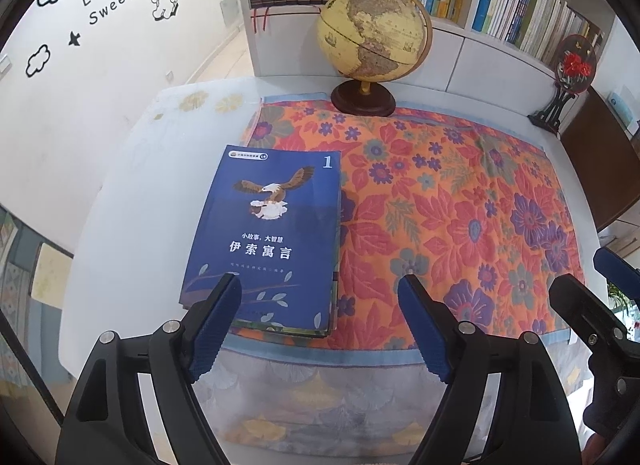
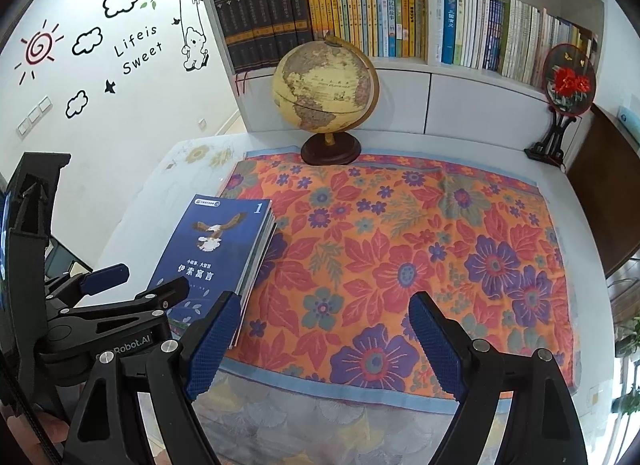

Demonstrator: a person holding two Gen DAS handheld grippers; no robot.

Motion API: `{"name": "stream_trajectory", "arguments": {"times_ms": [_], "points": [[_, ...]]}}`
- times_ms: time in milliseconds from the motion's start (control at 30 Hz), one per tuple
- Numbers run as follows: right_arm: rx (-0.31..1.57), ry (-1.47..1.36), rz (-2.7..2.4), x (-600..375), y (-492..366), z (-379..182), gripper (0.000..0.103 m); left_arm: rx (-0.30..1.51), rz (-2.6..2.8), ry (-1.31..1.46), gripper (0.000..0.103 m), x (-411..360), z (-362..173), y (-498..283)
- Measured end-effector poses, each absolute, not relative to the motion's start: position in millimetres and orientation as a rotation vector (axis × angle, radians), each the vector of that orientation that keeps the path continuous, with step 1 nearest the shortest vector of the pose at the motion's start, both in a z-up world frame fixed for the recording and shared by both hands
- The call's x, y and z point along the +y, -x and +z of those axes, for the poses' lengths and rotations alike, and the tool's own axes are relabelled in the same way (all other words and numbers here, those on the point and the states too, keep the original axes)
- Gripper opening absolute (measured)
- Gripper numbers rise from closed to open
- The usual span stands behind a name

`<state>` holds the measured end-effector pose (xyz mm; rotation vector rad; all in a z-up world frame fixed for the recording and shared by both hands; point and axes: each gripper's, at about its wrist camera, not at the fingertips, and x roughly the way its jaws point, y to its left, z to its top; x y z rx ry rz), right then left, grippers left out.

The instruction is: Organize books

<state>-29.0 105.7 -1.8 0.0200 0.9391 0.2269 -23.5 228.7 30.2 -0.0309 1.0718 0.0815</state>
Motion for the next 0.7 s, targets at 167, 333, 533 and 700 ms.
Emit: {"name": "stream_trajectory", "arguments": {"times_ms": [167,333,533,700], "points": [[0.945,-0.021,0.222,106.0,29.5,-2.7,0.085,1.077,0.068,0.032,0.080,226.8,27.6,23.4],[0.948,-0.025,0.215,104.5,30.3,-3.2,0.085,1.090,0.056,0.021,0.080,222.9,23.9,23.0],[0.949,-0.030,0.208,102.7,31.7,-3.6,0.085,1.080,0.050,-0.006,0.085,217.6,24.2,25.3],[0.951,-0.025,0.209,103.6,32.8,-4.4,0.085,1.085,0.036,-0.006,0.085,215.9,22.2,25.2]]}}
